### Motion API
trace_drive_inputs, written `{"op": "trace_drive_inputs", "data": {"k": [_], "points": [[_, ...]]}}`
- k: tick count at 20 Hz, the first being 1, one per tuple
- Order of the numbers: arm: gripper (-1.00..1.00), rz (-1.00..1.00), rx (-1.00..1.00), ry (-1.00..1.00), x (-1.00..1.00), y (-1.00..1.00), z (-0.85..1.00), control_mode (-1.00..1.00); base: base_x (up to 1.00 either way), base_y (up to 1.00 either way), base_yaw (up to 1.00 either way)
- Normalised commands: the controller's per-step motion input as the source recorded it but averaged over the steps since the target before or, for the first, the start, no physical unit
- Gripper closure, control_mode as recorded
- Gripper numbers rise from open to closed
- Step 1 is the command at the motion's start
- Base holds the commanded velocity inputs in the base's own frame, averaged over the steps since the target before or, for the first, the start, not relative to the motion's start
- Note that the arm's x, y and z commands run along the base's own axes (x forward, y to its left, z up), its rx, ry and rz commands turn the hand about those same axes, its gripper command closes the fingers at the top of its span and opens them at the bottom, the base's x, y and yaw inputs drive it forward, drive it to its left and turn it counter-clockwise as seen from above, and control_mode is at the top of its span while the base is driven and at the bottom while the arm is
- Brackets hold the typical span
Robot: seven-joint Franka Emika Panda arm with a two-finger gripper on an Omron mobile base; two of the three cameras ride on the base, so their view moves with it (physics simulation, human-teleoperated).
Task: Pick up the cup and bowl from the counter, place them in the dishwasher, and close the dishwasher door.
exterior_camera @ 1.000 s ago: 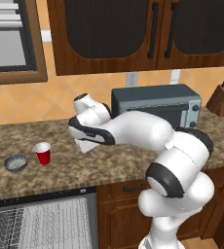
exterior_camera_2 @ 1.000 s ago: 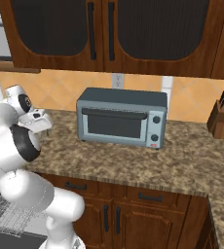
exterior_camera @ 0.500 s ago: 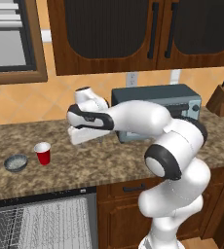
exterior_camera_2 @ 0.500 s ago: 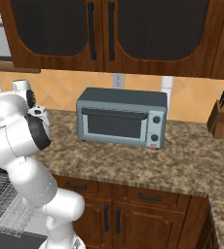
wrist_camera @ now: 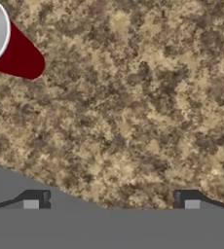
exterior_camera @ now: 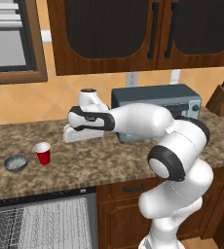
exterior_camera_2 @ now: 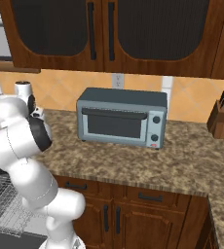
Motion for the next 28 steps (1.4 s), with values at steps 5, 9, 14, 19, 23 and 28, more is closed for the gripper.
{"op": "trace_drive_inputs", "data": {"k": [5,9,14,19,23,28], "points": [[-1.00,0.00,0.02,-0.20,-0.01,0.35,0.00,-1.00,0.00,0.00,0.00],[-1.00,0.00,0.00,-0.04,0.00,0.25,0.00,-1.00,0.00,0.00,0.00],[-1.00,0.00,0.00,0.03,0.13,0.18,0.00,-1.00,0.00,0.00,0.00],[-1.00,-0.01,0.00,0.00,0.06,0.24,0.00,-1.00,0.00,0.00,0.00],[-1.00,-0.06,0.00,-0.02,0.00,0.35,0.00,-1.00,0.00,0.00,0.00],[-1.00,-0.09,0.00,-0.01,0.13,0.31,0.00,-1.00,0.00,0.00,0.00]]}}
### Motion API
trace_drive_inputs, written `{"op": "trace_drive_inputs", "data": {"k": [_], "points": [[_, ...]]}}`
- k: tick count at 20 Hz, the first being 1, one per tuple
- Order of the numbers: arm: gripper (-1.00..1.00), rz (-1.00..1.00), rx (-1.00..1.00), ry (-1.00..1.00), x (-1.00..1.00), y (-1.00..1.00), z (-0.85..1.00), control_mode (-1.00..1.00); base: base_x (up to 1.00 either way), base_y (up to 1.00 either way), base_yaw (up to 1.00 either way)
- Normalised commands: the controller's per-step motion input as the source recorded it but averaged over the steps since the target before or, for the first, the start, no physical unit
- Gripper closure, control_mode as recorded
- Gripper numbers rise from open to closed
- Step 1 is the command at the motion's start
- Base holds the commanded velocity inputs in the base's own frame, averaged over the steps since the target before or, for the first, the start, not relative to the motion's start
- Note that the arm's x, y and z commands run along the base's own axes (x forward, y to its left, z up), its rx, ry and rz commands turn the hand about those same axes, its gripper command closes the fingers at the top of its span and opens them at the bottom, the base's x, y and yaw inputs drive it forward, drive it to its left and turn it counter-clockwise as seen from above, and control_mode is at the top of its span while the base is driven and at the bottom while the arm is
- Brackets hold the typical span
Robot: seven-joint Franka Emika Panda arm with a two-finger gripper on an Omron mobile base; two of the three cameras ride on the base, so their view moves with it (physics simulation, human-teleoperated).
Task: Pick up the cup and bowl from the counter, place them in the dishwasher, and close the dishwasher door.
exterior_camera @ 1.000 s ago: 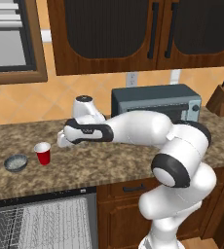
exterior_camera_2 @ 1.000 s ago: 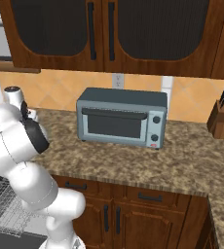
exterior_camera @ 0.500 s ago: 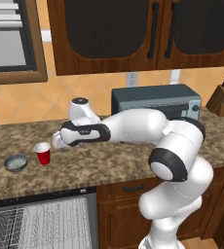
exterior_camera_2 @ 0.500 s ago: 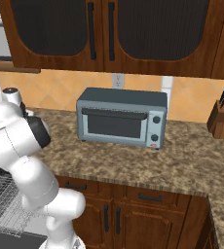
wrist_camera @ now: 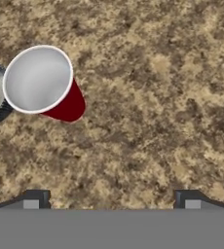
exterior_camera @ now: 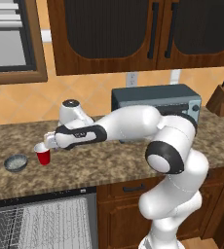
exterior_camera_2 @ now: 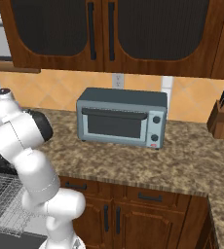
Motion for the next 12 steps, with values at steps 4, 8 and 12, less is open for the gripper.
{"op": "trace_drive_inputs", "data": {"k": [4,8,12], "points": [[-1.00,-0.08,0.00,0.00,0.22,0.19,0.00,-1.00,0.00,0.00,0.00],[-1.00,-0.05,0.00,0.00,0.33,0.32,0.00,-1.00,0.00,0.00,0.00],[-1.00,-0.06,-0.01,0.03,0.34,0.35,0.01,-1.00,0.00,0.00,0.00]]}}
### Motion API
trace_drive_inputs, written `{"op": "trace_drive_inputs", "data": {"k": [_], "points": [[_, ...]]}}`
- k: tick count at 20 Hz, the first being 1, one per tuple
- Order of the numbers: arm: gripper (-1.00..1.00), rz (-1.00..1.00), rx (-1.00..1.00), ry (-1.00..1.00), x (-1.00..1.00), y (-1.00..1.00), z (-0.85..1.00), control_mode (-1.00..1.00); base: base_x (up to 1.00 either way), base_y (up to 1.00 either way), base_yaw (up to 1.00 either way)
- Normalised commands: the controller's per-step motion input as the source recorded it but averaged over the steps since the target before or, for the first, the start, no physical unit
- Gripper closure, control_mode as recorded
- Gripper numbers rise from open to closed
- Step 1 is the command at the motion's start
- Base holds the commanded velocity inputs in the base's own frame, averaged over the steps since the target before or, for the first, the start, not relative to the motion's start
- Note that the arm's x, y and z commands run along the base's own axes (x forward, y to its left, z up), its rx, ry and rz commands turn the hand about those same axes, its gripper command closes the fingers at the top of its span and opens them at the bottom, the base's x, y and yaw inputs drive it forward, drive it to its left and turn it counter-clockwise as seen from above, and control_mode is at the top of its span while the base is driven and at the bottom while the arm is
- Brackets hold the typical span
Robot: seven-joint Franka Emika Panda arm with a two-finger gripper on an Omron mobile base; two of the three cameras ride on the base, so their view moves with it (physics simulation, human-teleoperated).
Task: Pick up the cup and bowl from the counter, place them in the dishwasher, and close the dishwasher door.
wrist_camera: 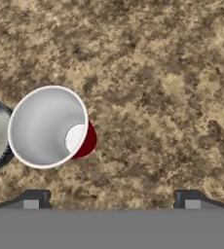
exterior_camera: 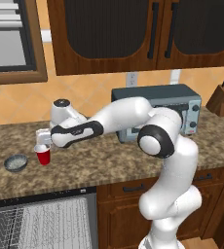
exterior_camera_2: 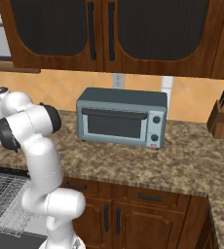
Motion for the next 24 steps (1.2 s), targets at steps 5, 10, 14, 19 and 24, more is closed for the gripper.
{"op": "trace_drive_inputs", "data": {"k": [5,10,14,19,24], "points": [[-1.00,-0.02,-0.01,0.05,0.17,0.29,0.00,-1.00,0.00,0.00,0.00],[-1.00,-0.02,0.00,0.00,0.25,0.17,-0.03,-1.00,0.00,0.00,0.00],[-1.00,-0.04,0.01,0.01,0.10,0.03,-0.37,-1.00,0.00,0.00,0.00],[-1.00,-0.01,0.02,0.01,0.02,0.00,-0.52,-1.00,0.00,0.00,0.00],[-1.00,0.00,0.04,0.01,0.00,0.00,-0.51,-1.00,0.00,0.00,0.00]]}}
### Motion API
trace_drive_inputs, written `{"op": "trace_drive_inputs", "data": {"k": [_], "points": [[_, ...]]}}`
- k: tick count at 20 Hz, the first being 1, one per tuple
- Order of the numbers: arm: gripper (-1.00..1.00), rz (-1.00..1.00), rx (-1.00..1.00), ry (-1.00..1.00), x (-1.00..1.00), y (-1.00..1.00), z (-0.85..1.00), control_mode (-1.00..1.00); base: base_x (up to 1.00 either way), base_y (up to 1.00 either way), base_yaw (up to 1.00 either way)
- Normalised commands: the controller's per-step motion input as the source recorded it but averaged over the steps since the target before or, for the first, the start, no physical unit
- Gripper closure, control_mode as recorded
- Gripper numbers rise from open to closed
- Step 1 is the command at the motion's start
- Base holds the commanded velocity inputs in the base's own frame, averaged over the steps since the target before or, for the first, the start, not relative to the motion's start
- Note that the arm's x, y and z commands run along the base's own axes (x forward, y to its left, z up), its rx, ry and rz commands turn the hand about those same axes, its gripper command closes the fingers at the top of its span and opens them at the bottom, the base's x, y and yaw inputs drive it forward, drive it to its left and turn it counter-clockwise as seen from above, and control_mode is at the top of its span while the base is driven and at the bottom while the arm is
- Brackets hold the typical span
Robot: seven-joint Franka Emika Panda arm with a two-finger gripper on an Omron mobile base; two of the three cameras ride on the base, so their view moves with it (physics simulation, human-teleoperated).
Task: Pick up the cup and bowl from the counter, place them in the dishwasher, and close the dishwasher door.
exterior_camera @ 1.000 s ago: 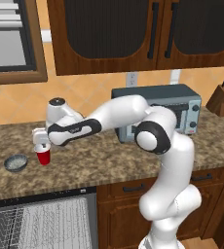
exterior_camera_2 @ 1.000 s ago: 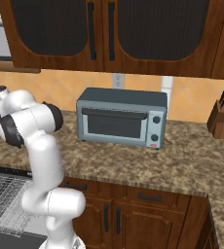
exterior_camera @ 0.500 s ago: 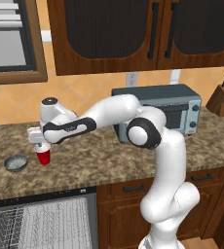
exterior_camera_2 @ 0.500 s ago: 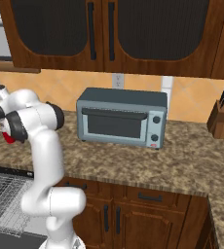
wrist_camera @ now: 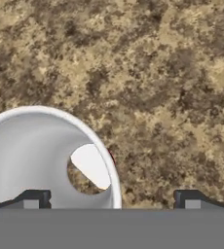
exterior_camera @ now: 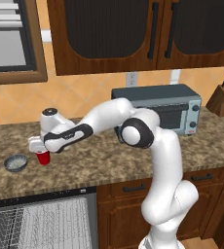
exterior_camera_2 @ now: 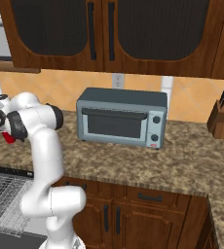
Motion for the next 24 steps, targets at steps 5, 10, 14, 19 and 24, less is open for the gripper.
{"op": "trace_drive_inputs", "data": {"k": [5,10,14,19,24], "points": [[-1.00,0.00,0.02,0.02,0.00,0.00,-0.10,-1.00,0.00,0.00,0.00],[-1.00,0.00,0.00,0.01,0.00,0.00,0.00,-1.00,0.00,0.00,0.00],[1.00,0.00,0.00,0.02,0.00,0.00,0.00,-1.00,0.00,0.00,0.00],[1.00,0.00,0.00,0.00,0.00,0.00,0.00,-1.00,0.00,0.00,0.00],[1.00,0.00,0.00,0.00,0.00,0.00,0.00,-1.00,0.00,0.00,0.00]]}}
